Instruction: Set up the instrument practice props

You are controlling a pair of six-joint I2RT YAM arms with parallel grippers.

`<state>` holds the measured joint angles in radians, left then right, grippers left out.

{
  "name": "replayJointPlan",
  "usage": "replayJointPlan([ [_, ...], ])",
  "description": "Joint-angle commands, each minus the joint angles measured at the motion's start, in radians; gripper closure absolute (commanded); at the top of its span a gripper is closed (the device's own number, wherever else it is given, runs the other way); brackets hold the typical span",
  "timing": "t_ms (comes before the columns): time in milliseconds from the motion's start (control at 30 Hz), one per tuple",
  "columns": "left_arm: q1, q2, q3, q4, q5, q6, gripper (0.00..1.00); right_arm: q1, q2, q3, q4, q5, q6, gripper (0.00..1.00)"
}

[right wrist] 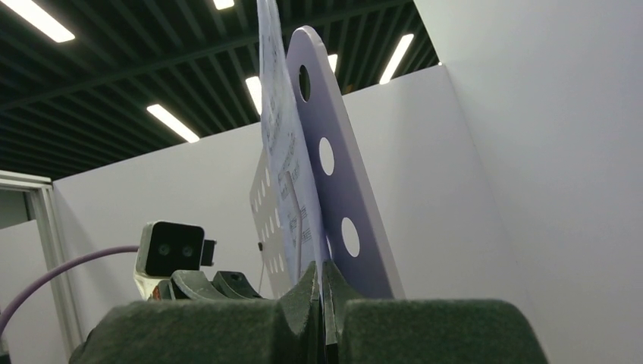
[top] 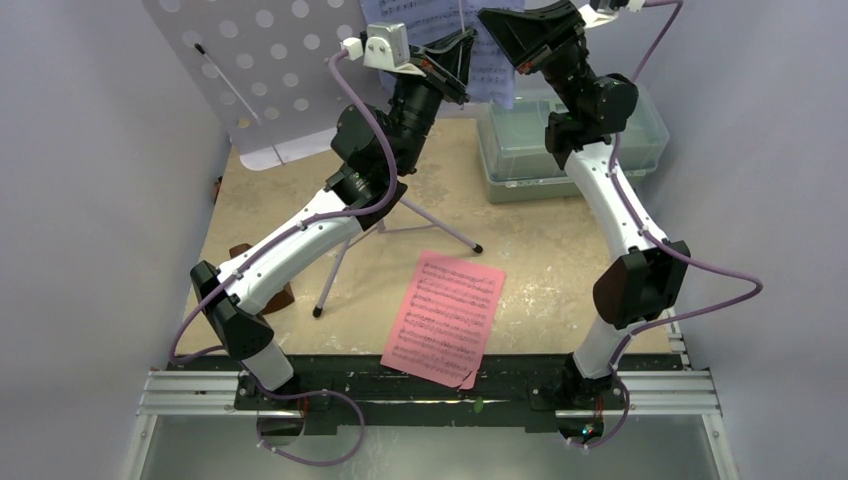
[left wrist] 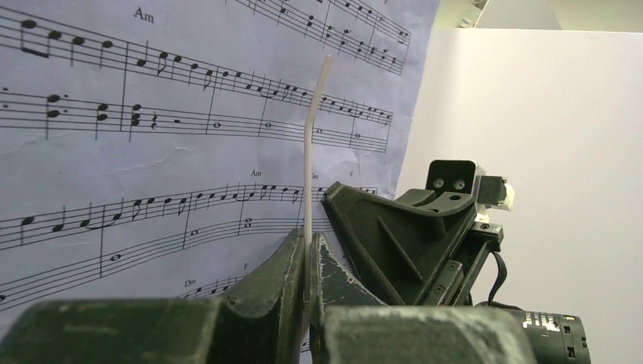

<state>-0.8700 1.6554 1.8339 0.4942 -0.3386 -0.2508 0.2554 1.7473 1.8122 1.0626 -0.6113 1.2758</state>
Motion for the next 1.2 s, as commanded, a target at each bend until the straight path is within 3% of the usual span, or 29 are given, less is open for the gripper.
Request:
replayJointPlan([
  [0, 0.005, -0.059, -0.007, 0.056, 0.004, -0.002, 1.00, 0.010, 0.012, 0.025, 0.028, 0.022, 0.002, 1.00],
  [533, 0.005, -0.066, -0.021, 0.062, 0.000, -0.013, 1.00, 0.031, 0.021, 0.033, 0.001, 0.003, -0.014, 1.00],
  [800, 0.005, -0.097, -0.073, 0.086, -0.023, -0.043, 0.76, 0.025, -0.053, 0.016, -0.139, -0.006, -0.141, 0.70],
  [1167, 0.005, -0.167, -0.155, 0.078, -0.019, -0.078, 0.45, 0.002, -0.195, 0.039, -0.656, 0.098, -0.479, 0.37],
])
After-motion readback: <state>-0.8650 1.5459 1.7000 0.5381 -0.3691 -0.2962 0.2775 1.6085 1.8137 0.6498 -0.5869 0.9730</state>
